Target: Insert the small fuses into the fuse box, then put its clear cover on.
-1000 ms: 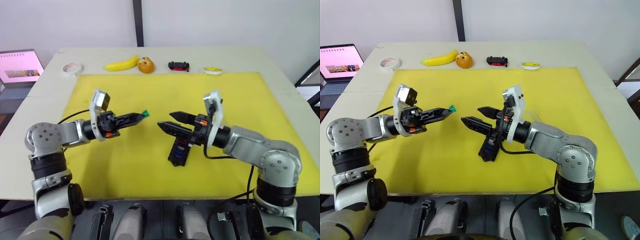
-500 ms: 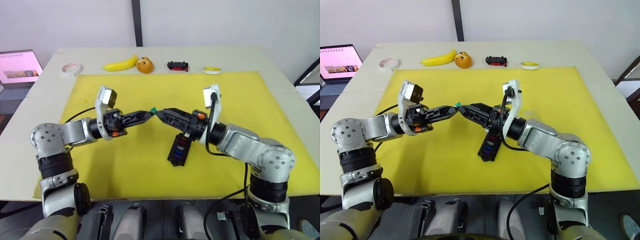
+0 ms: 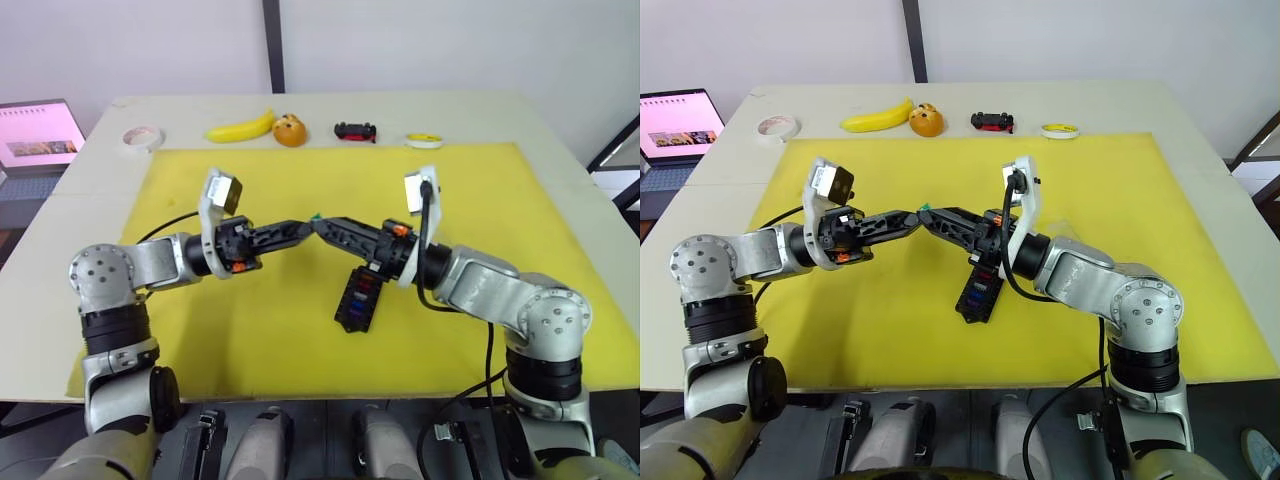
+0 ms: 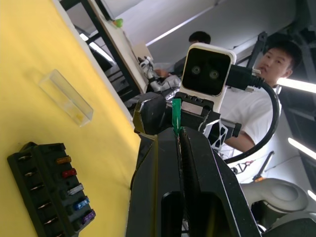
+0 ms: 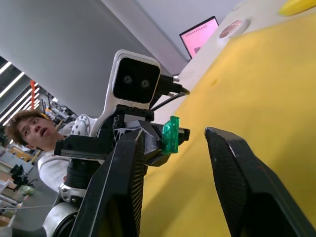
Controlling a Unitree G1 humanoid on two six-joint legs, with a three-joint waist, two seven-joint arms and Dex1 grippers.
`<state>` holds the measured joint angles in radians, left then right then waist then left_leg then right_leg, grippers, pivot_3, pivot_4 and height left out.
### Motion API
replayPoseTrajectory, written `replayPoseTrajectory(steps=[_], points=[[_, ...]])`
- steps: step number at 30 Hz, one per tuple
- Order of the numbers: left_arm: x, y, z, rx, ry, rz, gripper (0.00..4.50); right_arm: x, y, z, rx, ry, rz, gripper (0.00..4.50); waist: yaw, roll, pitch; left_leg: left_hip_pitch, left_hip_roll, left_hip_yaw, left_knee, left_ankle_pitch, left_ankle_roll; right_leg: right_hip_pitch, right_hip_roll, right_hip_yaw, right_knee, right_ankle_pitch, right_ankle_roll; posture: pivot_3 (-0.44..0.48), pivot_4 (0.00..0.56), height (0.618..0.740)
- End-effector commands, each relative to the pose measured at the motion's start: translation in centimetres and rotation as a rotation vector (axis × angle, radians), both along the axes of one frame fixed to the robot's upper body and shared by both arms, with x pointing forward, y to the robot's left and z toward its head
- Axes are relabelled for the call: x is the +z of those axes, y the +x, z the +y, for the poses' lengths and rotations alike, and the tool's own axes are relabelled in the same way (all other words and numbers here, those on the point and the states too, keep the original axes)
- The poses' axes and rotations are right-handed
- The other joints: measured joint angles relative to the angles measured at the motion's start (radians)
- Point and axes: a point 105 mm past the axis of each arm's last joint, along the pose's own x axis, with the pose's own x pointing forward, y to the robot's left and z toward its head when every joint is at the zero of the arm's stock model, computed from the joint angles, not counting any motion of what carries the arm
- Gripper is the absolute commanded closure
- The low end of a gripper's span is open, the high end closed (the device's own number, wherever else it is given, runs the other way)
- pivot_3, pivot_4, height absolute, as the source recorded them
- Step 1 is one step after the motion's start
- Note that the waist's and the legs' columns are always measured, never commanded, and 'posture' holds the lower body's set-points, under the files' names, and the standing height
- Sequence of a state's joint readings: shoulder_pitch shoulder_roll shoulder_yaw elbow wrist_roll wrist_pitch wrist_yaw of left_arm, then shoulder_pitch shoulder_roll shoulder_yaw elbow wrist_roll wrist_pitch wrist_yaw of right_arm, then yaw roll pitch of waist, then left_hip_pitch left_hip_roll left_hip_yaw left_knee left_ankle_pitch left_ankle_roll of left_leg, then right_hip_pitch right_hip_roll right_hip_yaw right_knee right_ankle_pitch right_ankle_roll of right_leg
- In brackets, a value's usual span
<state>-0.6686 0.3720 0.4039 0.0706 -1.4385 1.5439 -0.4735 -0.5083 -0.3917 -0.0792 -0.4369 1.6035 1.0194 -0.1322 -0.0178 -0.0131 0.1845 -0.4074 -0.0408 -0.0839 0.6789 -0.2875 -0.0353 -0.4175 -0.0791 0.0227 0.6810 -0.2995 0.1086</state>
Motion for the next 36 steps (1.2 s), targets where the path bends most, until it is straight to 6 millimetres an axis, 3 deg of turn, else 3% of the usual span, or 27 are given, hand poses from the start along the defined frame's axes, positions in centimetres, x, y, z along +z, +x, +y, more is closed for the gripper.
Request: replayPoseTrajectory(steps=[1, 36], points=[[0.81, -0.31, 0.17, -0.007, -0.019, -0.032, 4.5, 1.14, -0.59, 0.15, 0.024, 0.031, -0.032, 2.55, 0.0, 0.0, 0.0, 0.0, 0.0, 0.0, 0.0, 0.0, 0.0, 0.0, 0.0, 0.0, 0.0, 0.0, 0.0, 0.0, 0.15, 0.74], [0.76, -0.44, -0.06, 0.001, -0.023, -0.027, 4.5, 1.2, -0.76, -0.27, 0.021, 0.044, -0.01, 2.55, 0.001, 0.0, 0.0, 0.0, 0.0, 0.0, 0.0, 0.0, 0.001, 0.0, 0.0, 0.0, 0.0, 0.0, 0.0, 0.0, 0.15, 0.74]])
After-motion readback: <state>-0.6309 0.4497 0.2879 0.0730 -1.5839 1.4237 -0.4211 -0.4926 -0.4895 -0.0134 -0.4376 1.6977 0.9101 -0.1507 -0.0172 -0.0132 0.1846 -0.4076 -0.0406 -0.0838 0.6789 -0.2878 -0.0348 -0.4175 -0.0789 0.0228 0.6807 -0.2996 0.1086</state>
